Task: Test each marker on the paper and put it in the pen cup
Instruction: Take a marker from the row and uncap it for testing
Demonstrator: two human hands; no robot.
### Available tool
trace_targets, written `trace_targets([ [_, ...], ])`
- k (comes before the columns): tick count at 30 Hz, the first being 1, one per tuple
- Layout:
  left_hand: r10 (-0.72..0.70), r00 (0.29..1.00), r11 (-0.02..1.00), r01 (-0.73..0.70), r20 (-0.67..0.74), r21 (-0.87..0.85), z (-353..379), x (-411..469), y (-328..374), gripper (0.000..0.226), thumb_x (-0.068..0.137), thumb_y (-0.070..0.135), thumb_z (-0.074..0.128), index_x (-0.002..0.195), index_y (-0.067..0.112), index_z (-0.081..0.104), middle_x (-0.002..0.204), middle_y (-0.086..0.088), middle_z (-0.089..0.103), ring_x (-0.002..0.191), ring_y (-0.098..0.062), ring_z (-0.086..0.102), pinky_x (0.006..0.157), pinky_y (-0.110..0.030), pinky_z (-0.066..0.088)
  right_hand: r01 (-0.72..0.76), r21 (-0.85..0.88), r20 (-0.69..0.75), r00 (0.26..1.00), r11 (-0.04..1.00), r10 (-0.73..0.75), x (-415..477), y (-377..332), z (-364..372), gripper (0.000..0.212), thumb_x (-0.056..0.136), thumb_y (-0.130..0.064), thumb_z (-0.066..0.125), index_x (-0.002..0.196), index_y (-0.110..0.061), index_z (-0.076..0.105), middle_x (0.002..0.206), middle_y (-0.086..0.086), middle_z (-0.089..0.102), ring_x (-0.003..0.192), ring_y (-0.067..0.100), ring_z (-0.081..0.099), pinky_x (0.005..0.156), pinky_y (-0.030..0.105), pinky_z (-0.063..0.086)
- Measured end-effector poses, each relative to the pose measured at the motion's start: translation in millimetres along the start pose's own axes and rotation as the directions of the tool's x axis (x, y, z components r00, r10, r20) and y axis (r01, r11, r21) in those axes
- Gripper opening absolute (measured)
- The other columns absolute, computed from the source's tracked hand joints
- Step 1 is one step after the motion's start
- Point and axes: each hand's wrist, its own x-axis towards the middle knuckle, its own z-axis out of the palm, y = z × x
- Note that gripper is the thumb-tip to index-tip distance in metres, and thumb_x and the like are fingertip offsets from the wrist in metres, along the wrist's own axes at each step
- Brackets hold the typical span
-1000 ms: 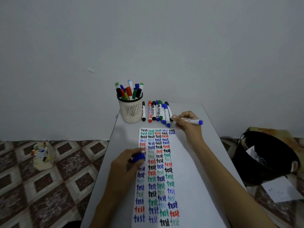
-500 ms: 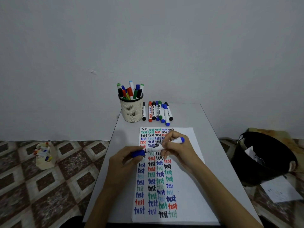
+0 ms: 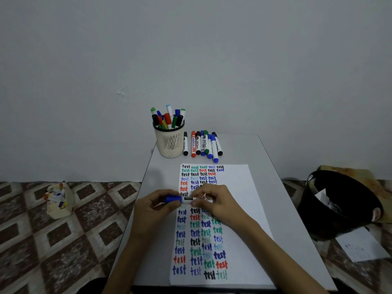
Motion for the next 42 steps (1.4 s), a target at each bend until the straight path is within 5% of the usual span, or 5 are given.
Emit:
trace_targets([
  [6, 0.117, 0.993, 0.992, -0.118, 0.026, 0.053, -1, -2, -1, 0.020, 0.069, 0.038, 0.074, 0.085, 0.028, 0.072, 0.086, 0.009, 0.072, 0.085, -0.010, 0.068, 0.075, -0.022, 0.056, -0.073, 0.056, 0.092, 0.993, 0.996, 0.068, 1, -6, 1, 0.007, 0.090, -0.007, 0.064, 0.094, -0.005, 0.069, 0.067, -0.011, 0.060, 0.057, -0.004, 0.054, 0.057, 0.011, 0.040],
  [15, 0.116, 0.992, 0.990, -0.112, -0.043, 0.086, 6, 1, -5, 0.040, 0.076, 0.002, 0.070, 0.102, 0.031, 0.064, 0.100, 0.012, 0.068, 0.095, -0.007, 0.065, 0.080, -0.022, 0.054, 0.190, -0.542, 0.329, 0.944, 0.818, -0.001, 39, -27, -20, 0.015, 0.091, -0.026, 0.061, 0.105, -0.022, 0.067, 0.095, -0.009, 0.066, 0.083, 0.002, 0.058, 0.076, 0.022, 0.047],
  [25, -0.006, 0.966, 0.670, -0.188, 0.258, 0.718, 15, 4, -29, 0.074, 0.084, 0.068, 0.007, 0.144, 0.029, 0.026, 0.144, 0.024, 0.013, 0.136, 0.008, 0.006, 0.117, -0.029, -0.005, 0.267, -0.244, -0.412, 0.842, 0.932, -0.349, 158, -81, -49, 0.074, 0.091, -0.007, 0.060, 0.148, -0.028, 0.018, 0.085, 0.005, 0.059, 0.065, 0.018, 0.066, 0.062, 0.030, 0.059],
  [36, -0.020, 0.967, 0.600, -0.193, 0.256, 0.776, 17, 5, -29, 0.081, 0.081, 0.071, -0.004, 0.145, 0.031, 0.024, 0.145, 0.024, 0.010, 0.136, 0.008, 0.004, 0.114, -0.029, -0.012, 0.111, -0.791, -0.270, 0.819, 0.601, -0.506, 197, -33, -9, 0.018, 0.084, -0.020, 0.068, 0.099, -0.011, 0.073, 0.106, 0.010, 0.063, 0.098, 0.031, 0.055, 0.076, 0.042, 0.044],
  [42, -0.005, 0.966, 0.621, -0.200, 0.259, 0.758, 16, 6, -31, 0.085, 0.079, 0.074, -0.004, 0.144, 0.029, 0.028, 0.145, 0.023, 0.014, 0.136, 0.008, 0.009, 0.115, -0.029, -0.009, -0.025, -0.483, -0.509, 0.821, 0.876, -0.257, 169, -6, -49, 0.051, 0.090, -0.003, 0.051, 0.134, -0.028, 0.052, 0.132, 0.007, 0.050, 0.116, 0.019, 0.047, 0.095, 0.033, 0.041],
])
